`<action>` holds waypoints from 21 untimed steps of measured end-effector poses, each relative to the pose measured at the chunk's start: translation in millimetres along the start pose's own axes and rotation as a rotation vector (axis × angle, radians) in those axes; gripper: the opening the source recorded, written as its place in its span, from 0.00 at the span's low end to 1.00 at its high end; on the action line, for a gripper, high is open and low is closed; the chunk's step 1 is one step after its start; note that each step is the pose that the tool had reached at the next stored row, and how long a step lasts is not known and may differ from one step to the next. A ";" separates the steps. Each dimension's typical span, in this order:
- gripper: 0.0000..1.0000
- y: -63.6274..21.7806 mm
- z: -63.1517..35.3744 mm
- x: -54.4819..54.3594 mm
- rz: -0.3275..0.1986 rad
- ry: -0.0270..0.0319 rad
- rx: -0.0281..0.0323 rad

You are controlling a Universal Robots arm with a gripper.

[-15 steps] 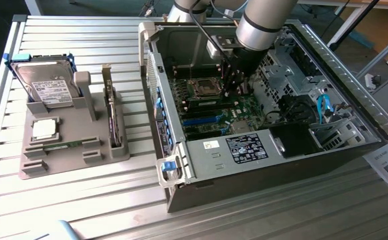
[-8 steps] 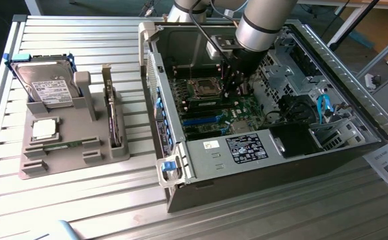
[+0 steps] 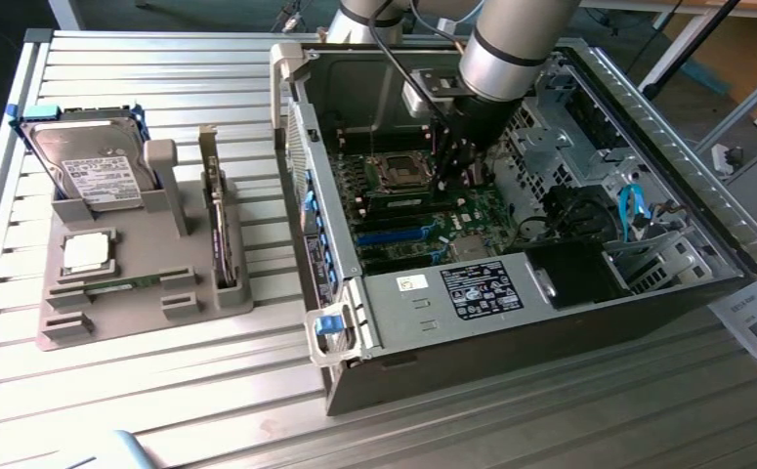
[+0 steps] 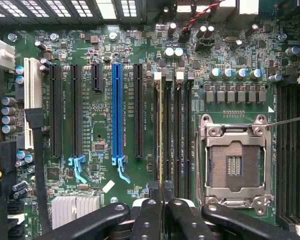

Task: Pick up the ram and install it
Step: 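Insert the ram into the slot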

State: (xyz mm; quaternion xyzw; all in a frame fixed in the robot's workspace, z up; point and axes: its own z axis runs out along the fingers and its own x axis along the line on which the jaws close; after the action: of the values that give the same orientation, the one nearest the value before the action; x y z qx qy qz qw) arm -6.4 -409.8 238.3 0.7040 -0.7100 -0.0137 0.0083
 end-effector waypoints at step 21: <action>0.12 -0.5 0.0 0.6 -0.003 0.0001 -0.0014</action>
State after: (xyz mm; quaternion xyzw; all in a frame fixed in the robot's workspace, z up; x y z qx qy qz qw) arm -6.0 -410.5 238.2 0.7050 -0.7090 -0.0141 0.0088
